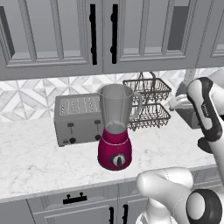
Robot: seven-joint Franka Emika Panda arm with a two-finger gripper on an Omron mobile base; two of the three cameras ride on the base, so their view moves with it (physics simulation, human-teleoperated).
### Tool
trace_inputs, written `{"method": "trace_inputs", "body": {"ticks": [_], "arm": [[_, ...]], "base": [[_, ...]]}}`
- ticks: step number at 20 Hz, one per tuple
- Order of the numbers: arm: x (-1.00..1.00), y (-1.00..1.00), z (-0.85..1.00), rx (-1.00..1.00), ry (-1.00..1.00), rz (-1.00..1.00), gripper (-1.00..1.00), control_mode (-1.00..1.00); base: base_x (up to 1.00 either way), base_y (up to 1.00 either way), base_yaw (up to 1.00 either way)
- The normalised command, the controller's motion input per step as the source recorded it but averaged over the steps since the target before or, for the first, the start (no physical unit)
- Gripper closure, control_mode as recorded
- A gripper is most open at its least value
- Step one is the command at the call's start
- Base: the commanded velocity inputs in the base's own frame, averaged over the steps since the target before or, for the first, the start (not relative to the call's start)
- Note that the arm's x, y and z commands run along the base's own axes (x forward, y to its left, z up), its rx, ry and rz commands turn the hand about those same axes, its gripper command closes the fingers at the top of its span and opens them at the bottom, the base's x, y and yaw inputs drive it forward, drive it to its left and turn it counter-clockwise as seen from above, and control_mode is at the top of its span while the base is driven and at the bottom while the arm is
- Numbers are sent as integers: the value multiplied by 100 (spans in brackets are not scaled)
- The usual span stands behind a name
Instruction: Close the lid blender by securely placing the lid on top.
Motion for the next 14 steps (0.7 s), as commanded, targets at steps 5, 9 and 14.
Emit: {"method": "trace_inputs", "body": {"ticks": [5, 9, 14], "arm": [[-7, -56, -29, 8, 5, -4, -100, -100], [-4, -27, -33, 2, 0, -6, -100, -100], [-10, -64, -26, 8, 14, -42, -100, -100]], "base": [[0, 0, 0], [0, 0, 0], [0, 0, 0]]}}
